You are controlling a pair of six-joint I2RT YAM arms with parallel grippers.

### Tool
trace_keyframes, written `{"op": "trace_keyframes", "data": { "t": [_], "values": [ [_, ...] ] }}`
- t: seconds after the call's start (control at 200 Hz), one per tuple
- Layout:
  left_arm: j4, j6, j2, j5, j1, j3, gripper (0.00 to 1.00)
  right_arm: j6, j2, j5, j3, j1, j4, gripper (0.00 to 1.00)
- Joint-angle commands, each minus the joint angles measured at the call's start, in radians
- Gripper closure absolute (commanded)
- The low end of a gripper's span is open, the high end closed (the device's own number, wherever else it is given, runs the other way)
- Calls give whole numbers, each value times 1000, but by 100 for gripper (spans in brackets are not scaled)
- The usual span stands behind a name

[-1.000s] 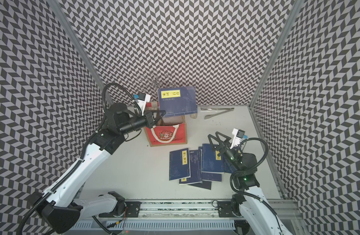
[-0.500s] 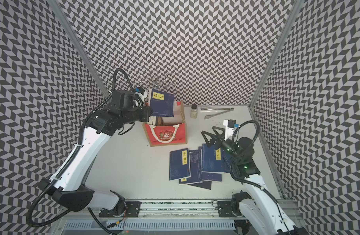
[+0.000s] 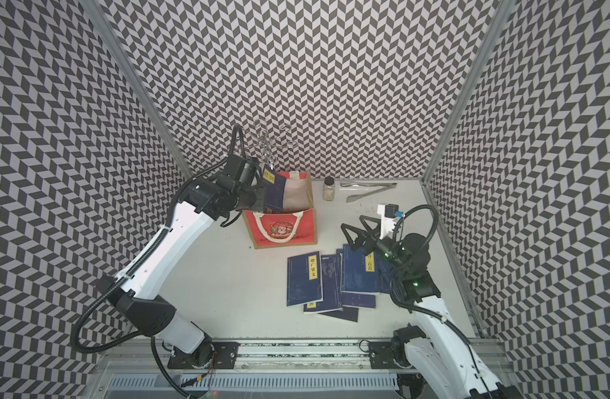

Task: Put the books into the canvas bag
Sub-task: Place the book in the canvas bag.

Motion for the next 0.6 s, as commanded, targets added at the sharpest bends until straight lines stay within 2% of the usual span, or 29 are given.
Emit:
{"op": "trace_keyframes", "data": {
  "t": [0.0,0.165,0.381,0.596],
  "values": [
    [-44,-21,15,-81,-19,73,100,-42,7,-26,45,12,3,0],
    [-78,-21,101,-96,-20,125,100,-97,45,-12,110,54,-41,1],
    [-119,-38,205,-145,-20,201,100,-169,85,78,164,163,-107,1],
    [-136,-57,262,-166,-23,210,100,-168,103,92,160,199,-100,1]
  ]
}}
